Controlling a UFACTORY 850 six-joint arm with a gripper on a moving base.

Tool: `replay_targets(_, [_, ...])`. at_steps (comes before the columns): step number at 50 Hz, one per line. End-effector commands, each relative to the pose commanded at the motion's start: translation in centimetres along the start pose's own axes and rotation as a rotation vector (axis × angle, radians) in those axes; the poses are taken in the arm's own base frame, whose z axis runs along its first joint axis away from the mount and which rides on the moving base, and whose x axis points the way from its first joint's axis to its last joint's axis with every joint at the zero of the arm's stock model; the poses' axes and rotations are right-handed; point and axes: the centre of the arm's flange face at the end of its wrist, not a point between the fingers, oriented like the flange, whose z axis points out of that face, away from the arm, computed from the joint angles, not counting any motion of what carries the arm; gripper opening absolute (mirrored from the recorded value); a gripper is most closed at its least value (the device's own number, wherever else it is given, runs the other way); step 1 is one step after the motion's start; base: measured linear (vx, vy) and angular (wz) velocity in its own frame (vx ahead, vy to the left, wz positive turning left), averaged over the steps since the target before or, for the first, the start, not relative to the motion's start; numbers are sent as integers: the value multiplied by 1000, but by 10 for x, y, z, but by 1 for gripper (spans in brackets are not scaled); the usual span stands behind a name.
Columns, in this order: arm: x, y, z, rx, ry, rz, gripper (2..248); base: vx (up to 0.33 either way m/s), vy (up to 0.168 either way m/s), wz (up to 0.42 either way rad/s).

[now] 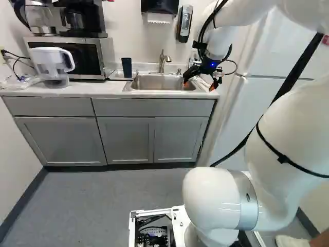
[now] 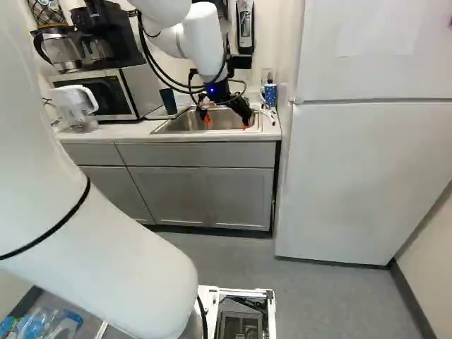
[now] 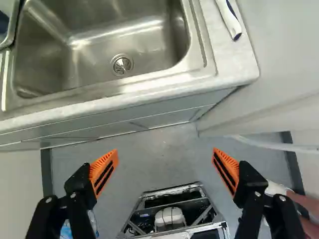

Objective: Rinse the cup and place it in the tray

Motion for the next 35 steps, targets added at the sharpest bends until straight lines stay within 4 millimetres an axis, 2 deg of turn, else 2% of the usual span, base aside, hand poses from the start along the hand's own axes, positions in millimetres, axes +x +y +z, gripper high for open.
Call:
replay_targets(20, [0, 0, 0, 0, 0, 0, 247, -149, 35, -8])
replay_targets(35, [0, 0, 0, 0, 0, 0, 247, -12, 4, 6])
